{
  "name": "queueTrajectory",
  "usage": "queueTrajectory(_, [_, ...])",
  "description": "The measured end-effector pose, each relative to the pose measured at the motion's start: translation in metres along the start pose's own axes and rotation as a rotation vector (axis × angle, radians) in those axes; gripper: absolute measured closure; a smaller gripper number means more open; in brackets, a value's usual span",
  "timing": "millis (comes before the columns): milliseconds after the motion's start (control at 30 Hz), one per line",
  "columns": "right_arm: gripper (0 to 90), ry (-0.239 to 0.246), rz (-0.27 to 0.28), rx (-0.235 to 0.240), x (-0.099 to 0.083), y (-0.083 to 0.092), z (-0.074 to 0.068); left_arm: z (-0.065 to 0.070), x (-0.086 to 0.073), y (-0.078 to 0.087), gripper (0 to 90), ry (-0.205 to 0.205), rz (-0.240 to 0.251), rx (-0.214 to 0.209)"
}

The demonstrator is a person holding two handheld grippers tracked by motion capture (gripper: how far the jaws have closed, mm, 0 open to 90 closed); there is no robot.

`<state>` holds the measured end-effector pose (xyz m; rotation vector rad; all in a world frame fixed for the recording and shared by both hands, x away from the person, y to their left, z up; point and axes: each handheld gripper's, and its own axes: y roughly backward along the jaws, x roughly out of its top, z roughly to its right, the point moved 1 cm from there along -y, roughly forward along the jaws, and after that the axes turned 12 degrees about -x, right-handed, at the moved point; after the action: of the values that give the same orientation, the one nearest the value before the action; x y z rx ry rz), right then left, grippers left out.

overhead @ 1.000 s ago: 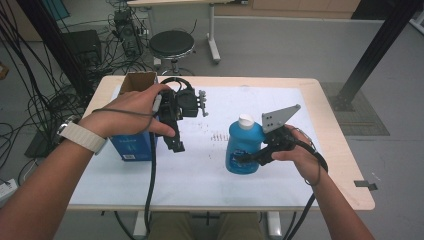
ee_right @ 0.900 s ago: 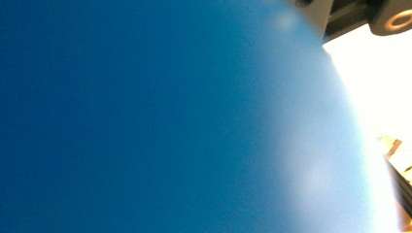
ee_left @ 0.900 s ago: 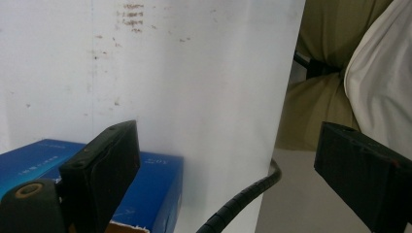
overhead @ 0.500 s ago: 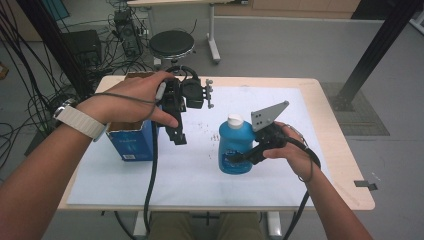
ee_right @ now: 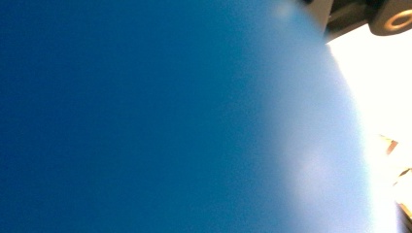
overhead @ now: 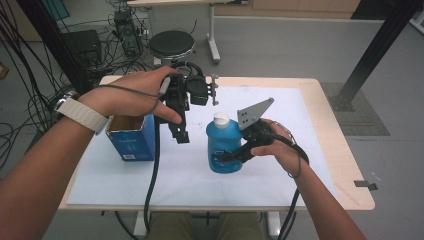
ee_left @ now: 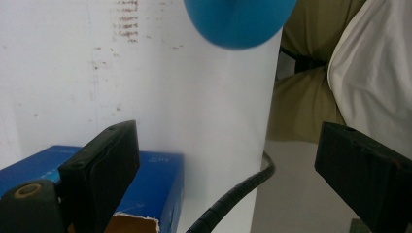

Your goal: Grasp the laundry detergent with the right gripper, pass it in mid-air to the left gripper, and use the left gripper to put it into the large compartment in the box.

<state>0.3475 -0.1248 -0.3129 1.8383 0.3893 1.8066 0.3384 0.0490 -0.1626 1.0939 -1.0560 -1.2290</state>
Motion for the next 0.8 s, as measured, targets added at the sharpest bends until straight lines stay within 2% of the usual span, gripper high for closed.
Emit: queueTrajectory(800, [43.2,0.019,-0.030,0.030,0.009,-0.024,0.000,-0.002,0.022,-0.003,8.2,-0.031,0.012,-0.002])
